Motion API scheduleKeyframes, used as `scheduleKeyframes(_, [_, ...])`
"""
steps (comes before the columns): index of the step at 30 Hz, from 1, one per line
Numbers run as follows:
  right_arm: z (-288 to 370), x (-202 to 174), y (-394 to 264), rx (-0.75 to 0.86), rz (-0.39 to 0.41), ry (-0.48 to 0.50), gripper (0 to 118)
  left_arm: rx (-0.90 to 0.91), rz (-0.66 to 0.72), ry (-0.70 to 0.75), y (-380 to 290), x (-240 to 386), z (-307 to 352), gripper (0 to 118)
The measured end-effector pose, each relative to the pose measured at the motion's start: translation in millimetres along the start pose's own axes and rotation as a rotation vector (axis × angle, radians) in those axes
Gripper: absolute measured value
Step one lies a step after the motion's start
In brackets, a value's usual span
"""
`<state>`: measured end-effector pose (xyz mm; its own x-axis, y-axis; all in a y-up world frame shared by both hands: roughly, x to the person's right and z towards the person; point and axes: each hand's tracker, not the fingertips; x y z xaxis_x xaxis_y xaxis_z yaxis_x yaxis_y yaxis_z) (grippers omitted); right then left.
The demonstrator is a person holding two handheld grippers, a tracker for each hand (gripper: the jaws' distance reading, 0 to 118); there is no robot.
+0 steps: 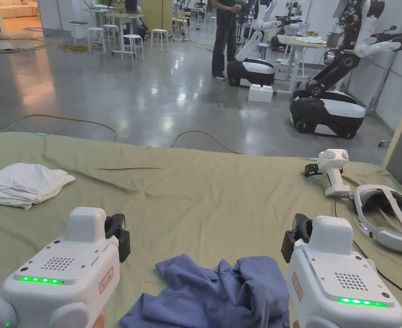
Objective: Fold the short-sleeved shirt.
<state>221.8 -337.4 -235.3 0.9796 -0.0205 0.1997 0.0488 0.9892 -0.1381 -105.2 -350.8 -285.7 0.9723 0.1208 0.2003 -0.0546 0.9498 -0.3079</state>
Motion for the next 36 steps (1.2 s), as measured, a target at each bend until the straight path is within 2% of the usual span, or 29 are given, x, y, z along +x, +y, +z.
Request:
scheduleKeyframes(2, [-0.7,-2.3,-0.6,-0.003,0.009,0.004,0,-0.051,0.002,0.013,-8.6,-6.5,-5.5,0])
scheduleKeyframes(6, [-4.6,-1.1,-4.1,-0.022,0.019,0.011,0,-0.286,0.006,-0.028,-29.4,-23.0,-37.7,0])
scheduleKeyframes(12, [-11.2,8.4,-16.2,-0.066,0.03,-0.002,0,-0.633,0.113,-0.06,-76.8,-46.1,-100.5,1])
scheduleKeyframes(13, [-12.3,11.2,-18.9,-0.073,0.028,-0.004,0,-0.701,0.117,-0.066,-85.5,-48.1,-111.5,6])
scheduleKeyframes(15, [-14.3,16.0,-22.9,-0.091,0.025,-0.013,0,-0.824,0.14,-0.055,-100.1,-49.2,-129.3,33])
scheduleKeyframes(17, [-14.8,20.9,-26.3,-0.103,0.022,-0.023,0,-0.873,0.179,-0.083,-112.1,-48.3,-137.7,35])
scheduleKeyframes(19, [-16.3,26.1,-30.2,-0.116,0.018,-0.033,0,-0.893,0.156,-0.041,-120.5,-42.4,-146.0,41])
scheduleKeyframes(23, [-20.8,35.9,-38.5,-0.146,0.013,-0.047,0,-0.964,0.048,0.058,-141.3,-26.0,-160.0,40])
scheduleKeyframes(24, [-21.7,37.3,-39.3,-0.155,0.013,-0.049,0,-0.935,0.038,0.07,-142.6,-20.8,-157.0,39])
scheduleKeyframes(25, [-23.2,39.3,-40.3,-0.166,0.013,-0.05,0,-0.896,0.003,0.1,-144.7,-15.1,-153.3,36])
scheduleKeyframes(27, [-29.0,44.5,-43.1,-0.185,0.013,-0.049,0,-0.892,-0.083,0.124,-146.3,0.1,-152.4,10])
scheduleKeyframes(31, [-61.8,57.0,-48.0,-0.301,0.021,-0.03,0,-0.881,-0.183,0.104,-149.3,19.7,-146.3,6])
scheduleKeyframes(32, [-75.6,60.8,-49.3,-0.342,0.018,-0.026,0,-0.874,-0.176,0.097,-145.9,15.4,-142.4,6])
scheduleKeyframes(33, [-89.4,63.4,-50.3,-0.396,0.033,-0.02,0,-0.853,-0.113,0.072,-142.9,11.2,-138.9,6])
scheduleKeyframes(34, [-106.1,66.1,-52.7,-0.452,0.043,0.001,6,-0.841,-0.06,0.048,-138.8,5.5,-133.9,6])
scheduleKeyframes(35, [-123.8,68.1,-56.1,-0.508,0.061,0.014,23,-0.831,-0.015,0.03,-135.3,0.5,-127.7,6])
scheduleKeyframes(36, [-141.0,69.7,-60.7,-0.555,0.068,0.038,49,-0.807,-0.003,0.03,-132.8,-2.6,-121.4,6])
